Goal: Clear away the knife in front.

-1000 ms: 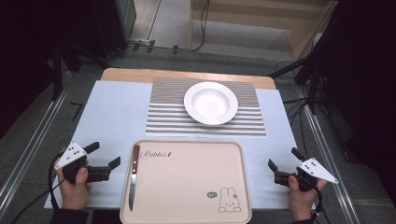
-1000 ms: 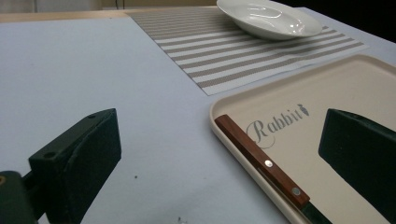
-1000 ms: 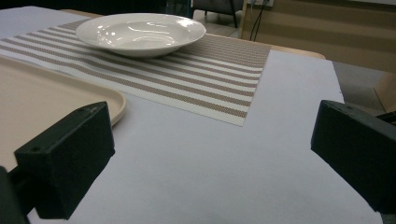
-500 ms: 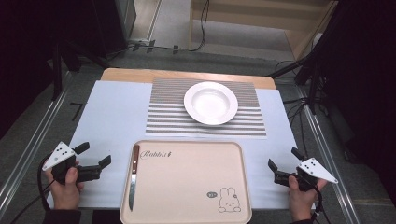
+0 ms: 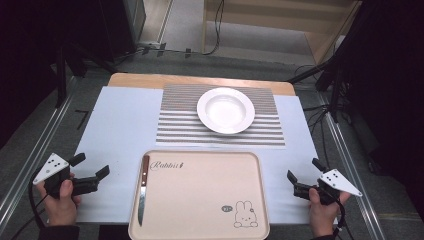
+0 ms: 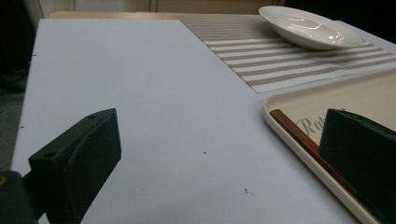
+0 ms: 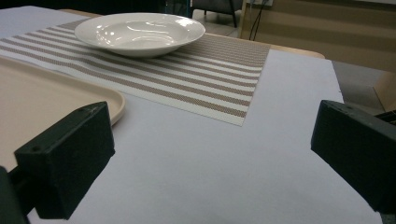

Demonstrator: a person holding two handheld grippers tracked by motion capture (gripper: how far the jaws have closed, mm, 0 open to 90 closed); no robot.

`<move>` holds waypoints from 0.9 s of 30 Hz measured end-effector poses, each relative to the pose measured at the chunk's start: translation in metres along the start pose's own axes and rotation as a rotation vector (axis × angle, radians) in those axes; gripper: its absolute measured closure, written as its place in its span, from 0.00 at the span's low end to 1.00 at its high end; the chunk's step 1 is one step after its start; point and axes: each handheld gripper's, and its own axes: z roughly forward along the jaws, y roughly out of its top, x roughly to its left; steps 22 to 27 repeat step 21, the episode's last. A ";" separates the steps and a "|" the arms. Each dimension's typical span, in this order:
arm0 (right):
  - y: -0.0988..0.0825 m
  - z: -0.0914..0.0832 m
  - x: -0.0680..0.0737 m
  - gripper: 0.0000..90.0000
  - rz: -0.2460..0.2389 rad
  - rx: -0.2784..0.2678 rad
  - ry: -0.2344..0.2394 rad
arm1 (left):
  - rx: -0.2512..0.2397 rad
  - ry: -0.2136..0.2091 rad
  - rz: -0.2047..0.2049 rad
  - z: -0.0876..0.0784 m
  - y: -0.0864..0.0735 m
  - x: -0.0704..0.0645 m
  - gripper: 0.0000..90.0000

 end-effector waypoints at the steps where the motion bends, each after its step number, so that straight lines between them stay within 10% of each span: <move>1: 0.000 0.000 0.000 0.00 0.003 0.000 0.000 | -0.001 0.011 -0.005 -0.001 0.000 0.002 0.00; 27: 0.000 -0.001 -0.001 0.00 0.006 -0.009 0.005 | 0.011 0.028 -0.013 -0.001 -0.005 0.008 0.00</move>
